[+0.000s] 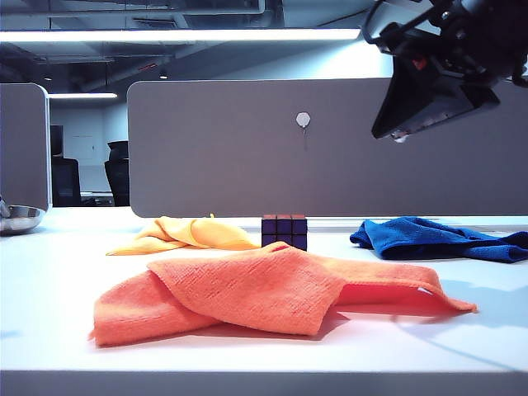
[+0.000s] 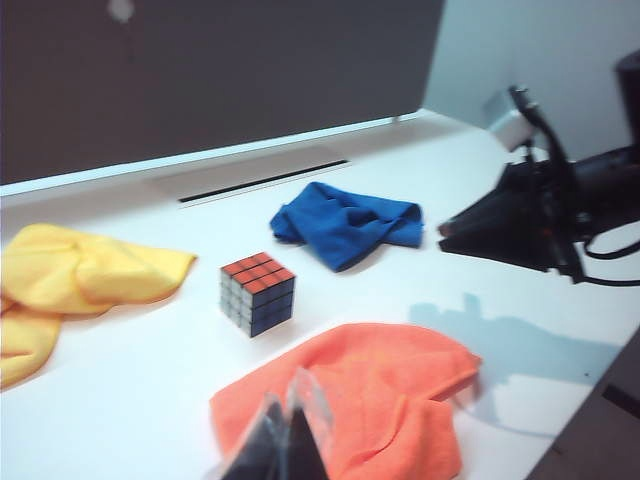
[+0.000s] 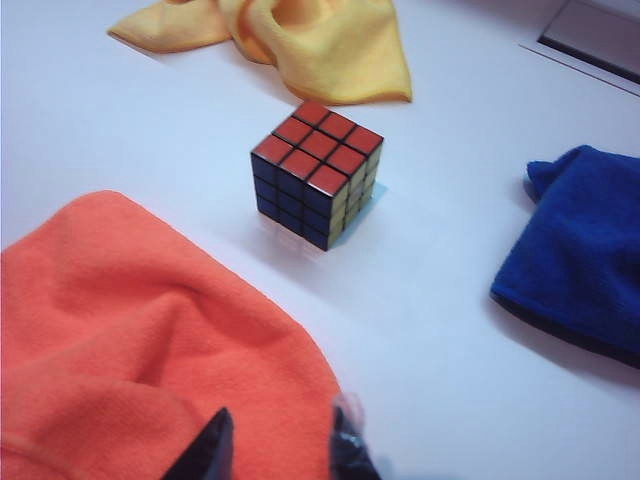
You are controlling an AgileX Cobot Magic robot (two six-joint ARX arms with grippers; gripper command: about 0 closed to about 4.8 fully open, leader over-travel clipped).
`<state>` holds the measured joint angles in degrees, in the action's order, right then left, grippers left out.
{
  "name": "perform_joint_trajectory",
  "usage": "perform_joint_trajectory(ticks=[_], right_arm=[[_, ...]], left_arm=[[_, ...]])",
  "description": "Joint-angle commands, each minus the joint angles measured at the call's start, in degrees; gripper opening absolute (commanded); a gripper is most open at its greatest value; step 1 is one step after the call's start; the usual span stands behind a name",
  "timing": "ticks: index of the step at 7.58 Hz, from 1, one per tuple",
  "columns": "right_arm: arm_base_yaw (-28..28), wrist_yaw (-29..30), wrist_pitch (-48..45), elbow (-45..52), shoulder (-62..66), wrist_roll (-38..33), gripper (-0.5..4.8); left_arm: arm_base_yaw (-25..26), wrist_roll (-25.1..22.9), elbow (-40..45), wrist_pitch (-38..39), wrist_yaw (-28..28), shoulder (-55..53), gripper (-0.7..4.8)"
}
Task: Pick up a rag that is the same color as the top surface of the Rubik's Cube and cover the cube with it.
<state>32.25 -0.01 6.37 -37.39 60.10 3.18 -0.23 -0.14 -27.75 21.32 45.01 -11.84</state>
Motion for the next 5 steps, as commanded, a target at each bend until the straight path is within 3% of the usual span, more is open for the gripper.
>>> perform_joint_trajectory(ticks=[1, 2, 4, 5], right_arm=[[-1.05, 6.23, 1.11, -0.26, 9.86, -0.15, 2.89], [-1.05, 6.16, 2.01, -0.26, 13.94, -0.15, 3.38], [-1.09, 6.12, 4.33, -0.26, 20.24, -0.17, 3.48], [-1.07, 6.16, 1.18, -0.26, 24.98, -0.17, 1.22]], left_arm=[[-0.11, -0.9, 0.24, 0.02, -3.82, -0.07, -0.05], [-0.11, -0.9, 0.22, 0.0, -3.85, -0.07, -0.05], [-0.11, -0.9, 0.24, 0.0, -3.85, -0.07, -0.06], [-0.11, -0.24, 0.22, 0.02, -3.82, -0.07, -0.05]])
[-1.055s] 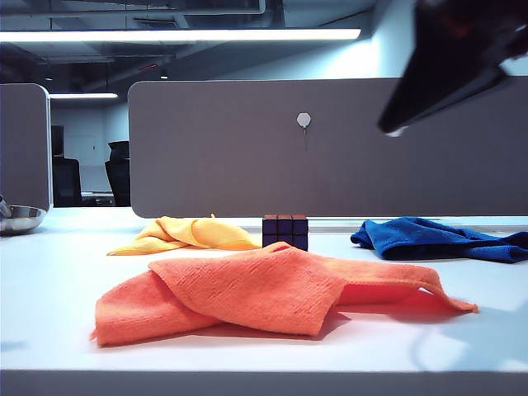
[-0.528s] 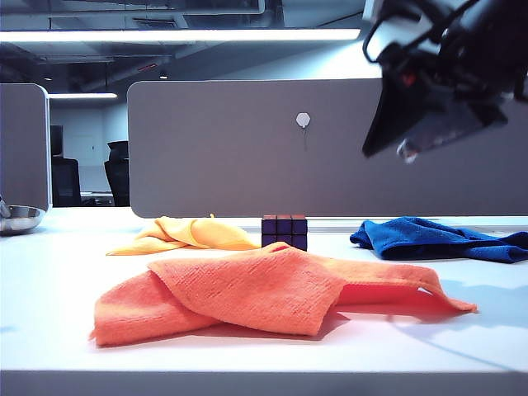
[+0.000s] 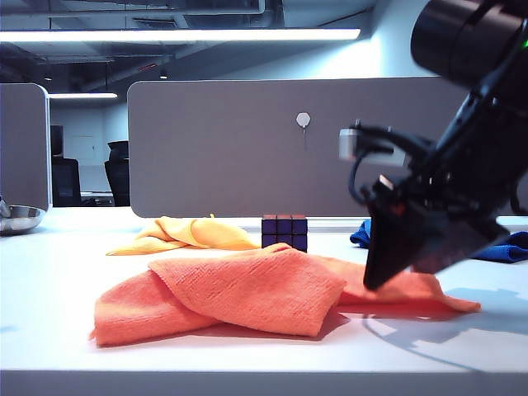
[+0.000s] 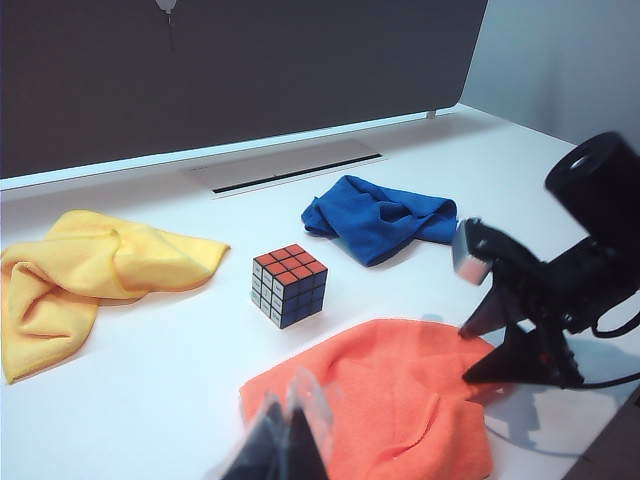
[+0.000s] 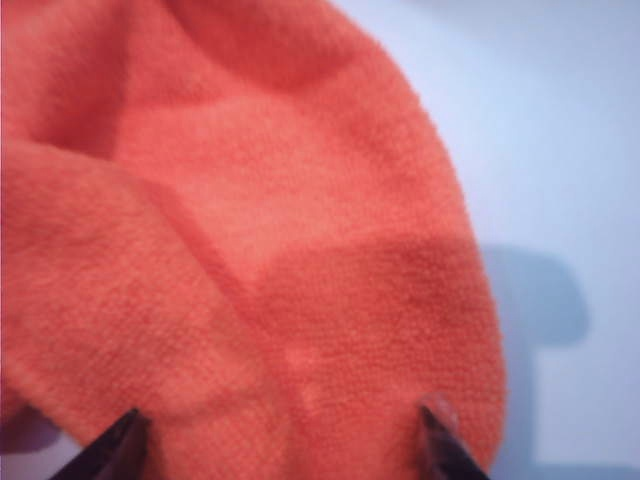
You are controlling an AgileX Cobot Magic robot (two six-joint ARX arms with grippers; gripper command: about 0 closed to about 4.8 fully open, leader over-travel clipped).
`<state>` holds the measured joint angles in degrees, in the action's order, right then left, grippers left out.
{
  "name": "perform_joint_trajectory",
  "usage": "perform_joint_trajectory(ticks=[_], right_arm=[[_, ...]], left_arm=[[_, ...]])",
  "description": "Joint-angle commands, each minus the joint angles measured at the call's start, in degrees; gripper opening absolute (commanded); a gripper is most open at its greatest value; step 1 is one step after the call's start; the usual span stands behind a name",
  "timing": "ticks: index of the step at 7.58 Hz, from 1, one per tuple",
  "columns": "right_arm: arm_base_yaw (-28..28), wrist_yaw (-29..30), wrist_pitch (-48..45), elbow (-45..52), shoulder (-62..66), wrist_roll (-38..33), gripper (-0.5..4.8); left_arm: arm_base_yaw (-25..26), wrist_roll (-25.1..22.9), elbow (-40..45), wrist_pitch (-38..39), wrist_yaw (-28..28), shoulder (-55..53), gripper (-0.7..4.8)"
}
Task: Pick up a rag that is the same color as the top surface of the Rubik's Cube and cover the cube with it.
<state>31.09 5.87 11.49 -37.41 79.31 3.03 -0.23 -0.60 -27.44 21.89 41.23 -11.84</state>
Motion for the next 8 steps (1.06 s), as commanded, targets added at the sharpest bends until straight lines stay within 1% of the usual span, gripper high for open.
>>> perform_joint_trajectory(ticks=[1, 3, 4, 5, 6, 7, 8], right_arm=[[0.09, 0.28, -5.07, -0.26, 5.73, -0.02, 0.0], [0.09, 0.5, -9.27, -0.28, 2.95, 0.0, -0.06], [0.09, 0.61, -15.52, -0.33, -6.4, -0.02, -0.06], [0.07, 0.59, -17.81, -0.39, -7.78, -0.02, -0.06], [-0.39, 0.44, -19.1, -9.25, -2.16, 0.04, -0.06], [-4.87, 0.26, -18.97, -22.53, 9.79, 0.0, -0.06], [-7.34, 0.37, -18.53, -26.12, 12.79, -0.04, -0.06]], left_arm=[[-0.11, 0.22, -0.09, -0.55, 0.07, -0.07, -0.05], [-0.11, 0.22, -0.09, -0.5, 0.09, -0.04, -0.06], [-0.11, 0.22, -0.09, -0.48, 0.07, -0.04, -0.06], [-0.11, 0.22, -0.09, -0.48, 0.09, -0.04, -0.05], [-0.11, 0.2, -0.07, -0.5, 0.0, -0.07, -0.05], [-0.09, 0.2, -0.09, -0.26, -0.07, -0.07, -0.05], [-0.09, 0.22, -0.09, 0.02, 0.11, -0.04, -0.05]])
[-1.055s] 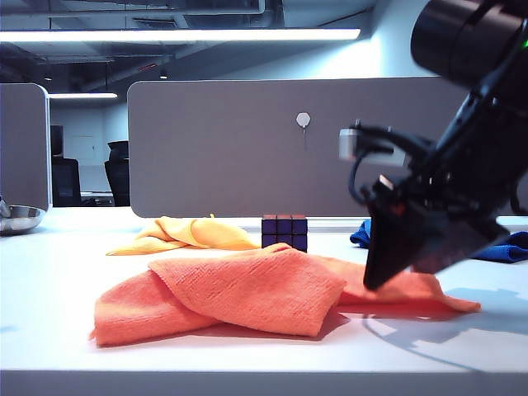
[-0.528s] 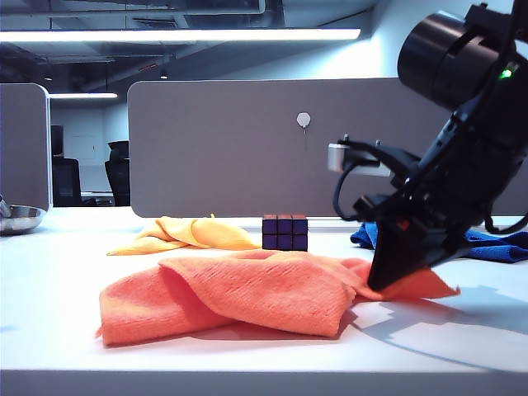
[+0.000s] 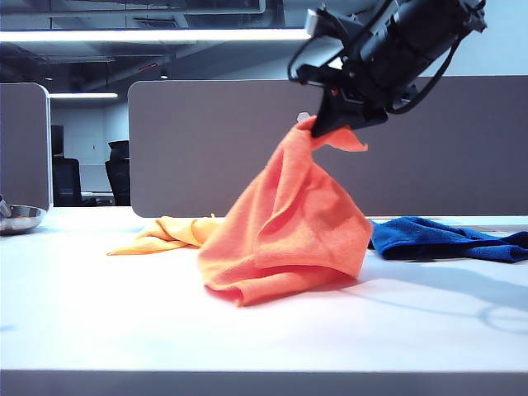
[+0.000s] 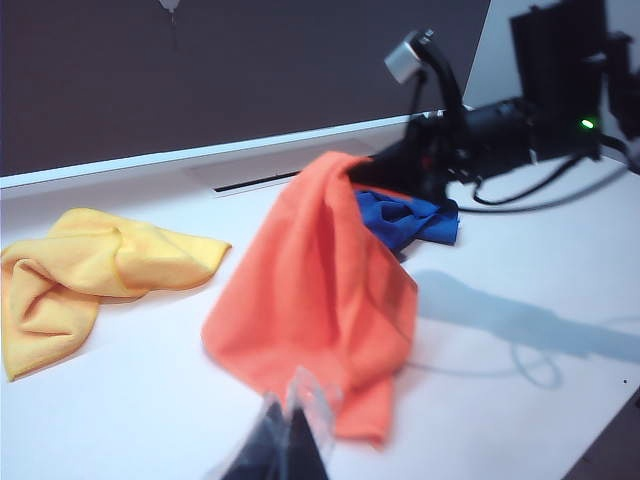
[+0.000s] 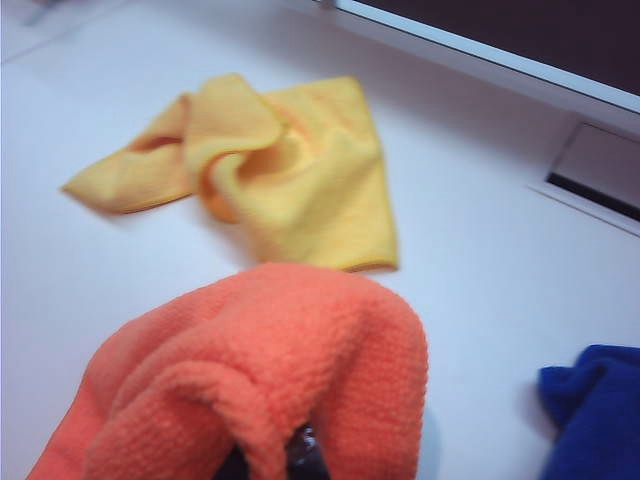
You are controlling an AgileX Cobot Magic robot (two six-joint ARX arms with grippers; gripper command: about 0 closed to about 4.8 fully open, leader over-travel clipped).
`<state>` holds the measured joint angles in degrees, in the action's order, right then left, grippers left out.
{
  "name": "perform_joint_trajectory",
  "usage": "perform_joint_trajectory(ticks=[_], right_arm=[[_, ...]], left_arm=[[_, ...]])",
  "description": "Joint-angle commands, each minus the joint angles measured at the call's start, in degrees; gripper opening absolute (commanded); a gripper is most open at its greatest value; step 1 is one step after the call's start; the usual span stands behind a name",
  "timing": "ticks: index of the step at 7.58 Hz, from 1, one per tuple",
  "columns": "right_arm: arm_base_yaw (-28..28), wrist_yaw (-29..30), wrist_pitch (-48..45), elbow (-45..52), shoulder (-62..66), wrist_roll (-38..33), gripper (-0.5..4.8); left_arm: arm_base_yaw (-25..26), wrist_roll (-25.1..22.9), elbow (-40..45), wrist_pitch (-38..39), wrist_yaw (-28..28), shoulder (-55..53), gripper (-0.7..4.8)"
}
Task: Pick up a rag that is the same color as the top surface of the Rubik's Cube and cover the cube with it.
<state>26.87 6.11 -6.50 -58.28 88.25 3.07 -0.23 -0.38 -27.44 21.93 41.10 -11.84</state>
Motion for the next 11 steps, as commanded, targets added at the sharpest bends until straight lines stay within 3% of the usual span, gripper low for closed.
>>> perform_joint_trajectory(ticks=[1, 2, 3, 4, 5, 7, 8, 10, 11], right_arm=[[-4.04, 0.42, 0.24, -10.78, 10.03, -0.07, -0.05], [-4.15, 0.13, 0.28, -12.02, 12.94, -0.11, -0.04], [-4.22, -0.22, 0.31, -12.35, 14.49, -0.11, 1.47], [-6.36, -3.96, 1.09, -12.39, 16.35, -2.99, 2.09], [-7.89, -5.11, 1.49, -12.39, 16.44, -6.75, 2.13], [-12.31, -3.48, 1.57, -12.61, 16.28, -11.45, 2.85], [-12.9, -0.33, 1.62, -12.61, 16.28, -12.11, 3.22], [-12.83, 6.88, 0.2, -12.61, 16.28, -12.04, 4.79], [-12.81, 19.41, -9.2, -12.61, 15.82, -12.17, 4.79]], left_arm=[[-0.09, 0.0, -0.07, 0.26, 0.17, -0.07, -0.06], [-0.09, 0.0, -0.07, 0.28, 0.22, -0.07, -0.05], [-0.09, 0.0, -0.09, 0.31, 0.24, -0.07, -0.05], [-0.09, 0.46, -0.09, 0.33, 0.26, -0.04, -0.06], [-0.09, 0.46, -0.09, 0.33, 0.26, -0.04, -0.06], [-0.09, 0.42, -0.07, 0.92, 0.24, -0.04, -0.05], [-0.07, 0.42, -0.07, 1.16, 0.22, -0.04, -0.06], [-0.07, 0.39, -0.07, 1.84, 0.04, -0.04, -0.06], [-0.07, 0.37, -0.04, 2.89, 0.04, -0.04, -0.06]])
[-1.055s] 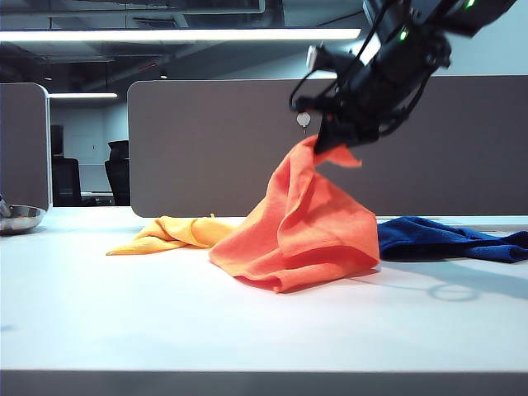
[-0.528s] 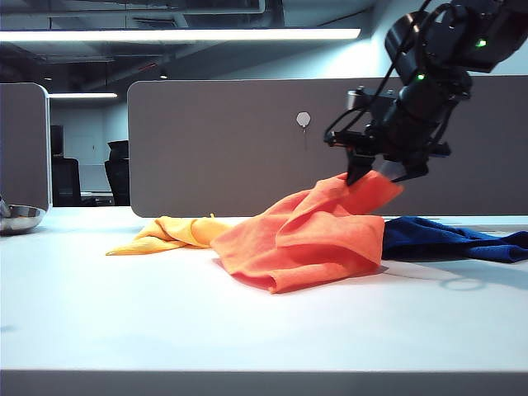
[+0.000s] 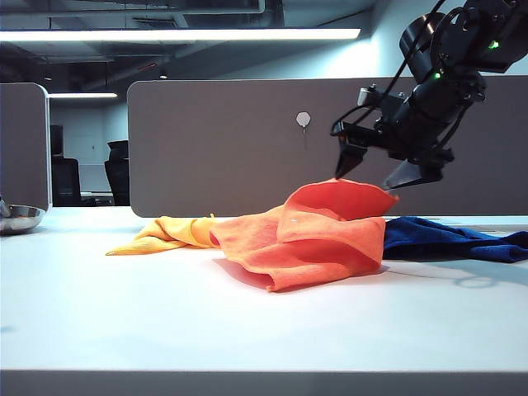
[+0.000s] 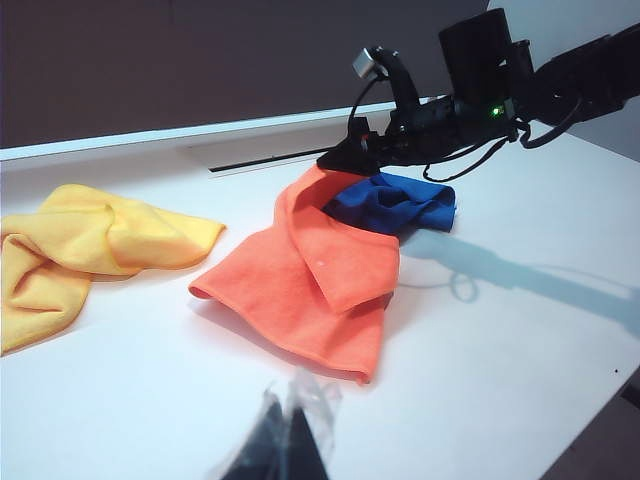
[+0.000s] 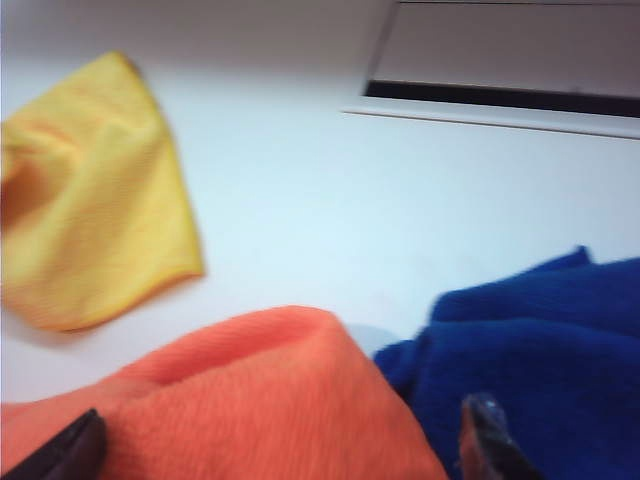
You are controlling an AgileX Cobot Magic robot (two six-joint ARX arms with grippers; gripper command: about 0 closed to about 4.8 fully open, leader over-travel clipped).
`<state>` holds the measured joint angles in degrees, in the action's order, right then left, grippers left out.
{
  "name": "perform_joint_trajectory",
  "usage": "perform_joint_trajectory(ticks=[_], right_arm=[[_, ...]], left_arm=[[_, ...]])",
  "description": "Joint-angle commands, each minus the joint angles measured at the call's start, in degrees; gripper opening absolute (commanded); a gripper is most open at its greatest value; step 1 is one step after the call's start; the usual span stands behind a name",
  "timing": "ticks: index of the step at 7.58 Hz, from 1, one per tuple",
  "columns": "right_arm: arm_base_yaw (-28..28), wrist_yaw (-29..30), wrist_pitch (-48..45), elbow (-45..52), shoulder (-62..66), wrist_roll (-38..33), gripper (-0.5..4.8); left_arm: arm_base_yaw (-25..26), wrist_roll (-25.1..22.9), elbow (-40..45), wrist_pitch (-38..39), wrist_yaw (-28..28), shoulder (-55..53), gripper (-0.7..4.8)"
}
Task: Pick up a rag that is the same color as the top surface of the Rubik's Cube and cover the cube with it.
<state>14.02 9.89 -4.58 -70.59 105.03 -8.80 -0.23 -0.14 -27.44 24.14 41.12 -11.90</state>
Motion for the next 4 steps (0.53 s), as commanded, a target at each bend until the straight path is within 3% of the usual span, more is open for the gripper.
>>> perform_joint_trajectory(ticks=[1, 3, 4], right_arm=[[0.04, 17.7, -18.67, -0.33, -2.25, -2.89, 4.79], [-0.13, 18.75, -29.79, -0.33, -3.52, -12.24, 4.79], [-1.95, 16.48, -32.11, -0.28, -6.05, -12.22, 2.52]], left_arm=[[-0.07, 0.15, -0.04, 0.68, 0.02, 0.02, -0.06], [-0.07, 0.11, -0.04, 0.63, -0.02, 0.02, -0.05], [-0.07, -0.5, -0.04, 0.57, -3.52, 0.0, -0.05]])
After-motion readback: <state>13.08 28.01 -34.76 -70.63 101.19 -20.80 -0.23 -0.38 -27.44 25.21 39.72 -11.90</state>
